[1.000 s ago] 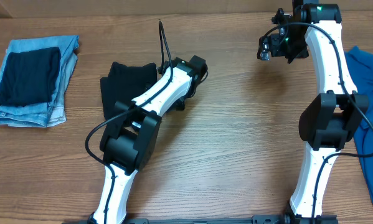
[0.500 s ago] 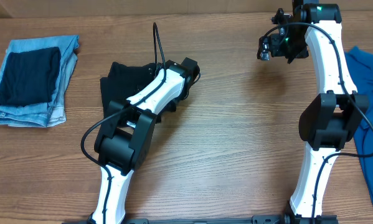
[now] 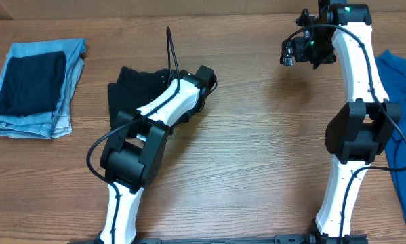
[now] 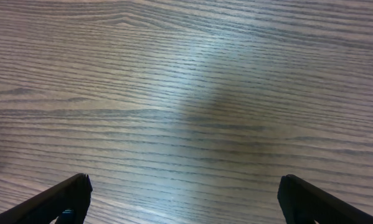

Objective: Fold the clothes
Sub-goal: 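Grasp the black bundle with the left gripper and lift it, then carry the bundle left and place it on the jeans stack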

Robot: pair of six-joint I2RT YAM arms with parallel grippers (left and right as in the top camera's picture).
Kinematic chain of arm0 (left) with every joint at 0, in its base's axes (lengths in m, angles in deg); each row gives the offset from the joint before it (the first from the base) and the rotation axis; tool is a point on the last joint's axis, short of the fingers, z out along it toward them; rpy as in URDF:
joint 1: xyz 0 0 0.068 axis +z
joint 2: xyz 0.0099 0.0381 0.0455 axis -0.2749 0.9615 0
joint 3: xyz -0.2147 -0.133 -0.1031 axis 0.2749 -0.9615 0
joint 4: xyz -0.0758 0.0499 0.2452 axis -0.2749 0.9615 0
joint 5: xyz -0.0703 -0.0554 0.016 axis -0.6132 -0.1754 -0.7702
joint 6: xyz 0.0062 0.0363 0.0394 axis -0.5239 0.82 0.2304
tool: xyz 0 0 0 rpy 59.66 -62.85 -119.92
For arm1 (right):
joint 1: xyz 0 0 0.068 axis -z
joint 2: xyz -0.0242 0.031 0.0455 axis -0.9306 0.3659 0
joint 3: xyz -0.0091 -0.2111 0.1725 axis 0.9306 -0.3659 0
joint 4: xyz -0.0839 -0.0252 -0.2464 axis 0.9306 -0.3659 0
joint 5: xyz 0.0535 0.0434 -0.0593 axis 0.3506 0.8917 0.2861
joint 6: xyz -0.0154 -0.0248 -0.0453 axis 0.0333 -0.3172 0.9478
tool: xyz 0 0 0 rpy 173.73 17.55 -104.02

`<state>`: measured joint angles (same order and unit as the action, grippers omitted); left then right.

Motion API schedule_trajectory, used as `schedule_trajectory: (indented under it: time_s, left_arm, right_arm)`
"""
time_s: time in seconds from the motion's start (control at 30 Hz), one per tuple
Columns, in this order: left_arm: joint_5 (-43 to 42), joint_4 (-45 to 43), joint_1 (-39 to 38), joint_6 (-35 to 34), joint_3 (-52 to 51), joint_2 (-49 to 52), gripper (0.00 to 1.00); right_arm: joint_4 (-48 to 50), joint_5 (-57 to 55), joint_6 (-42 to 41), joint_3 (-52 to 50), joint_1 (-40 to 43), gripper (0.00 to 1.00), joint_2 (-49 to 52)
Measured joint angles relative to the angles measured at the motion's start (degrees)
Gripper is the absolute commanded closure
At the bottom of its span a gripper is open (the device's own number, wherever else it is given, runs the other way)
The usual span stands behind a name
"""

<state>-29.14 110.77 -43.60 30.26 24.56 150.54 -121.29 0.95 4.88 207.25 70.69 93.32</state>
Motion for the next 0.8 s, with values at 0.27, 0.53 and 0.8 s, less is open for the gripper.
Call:
schedule_trajectory:
  time_s: [0.27,0.53,0.8]
  left_arm:
    - [-0.8,0.0,0.0,1.5,-0.8,0.8,0.93]
    - [-0.5,7.3,0.0,1.7,-0.7,1.6,0.96]
    - [3.9,13.3,0.3,4.4,7.5,3.0,0.96]
  right_arm:
    - [0.0,0.0,0.0,0.0,0.0,0.00,0.0]
    - [0.0,0.0,0.0,0.0,0.0,0.00,0.0]
    - [0.0,0.0,0.0,0.0,0.0,0.00,0.0]
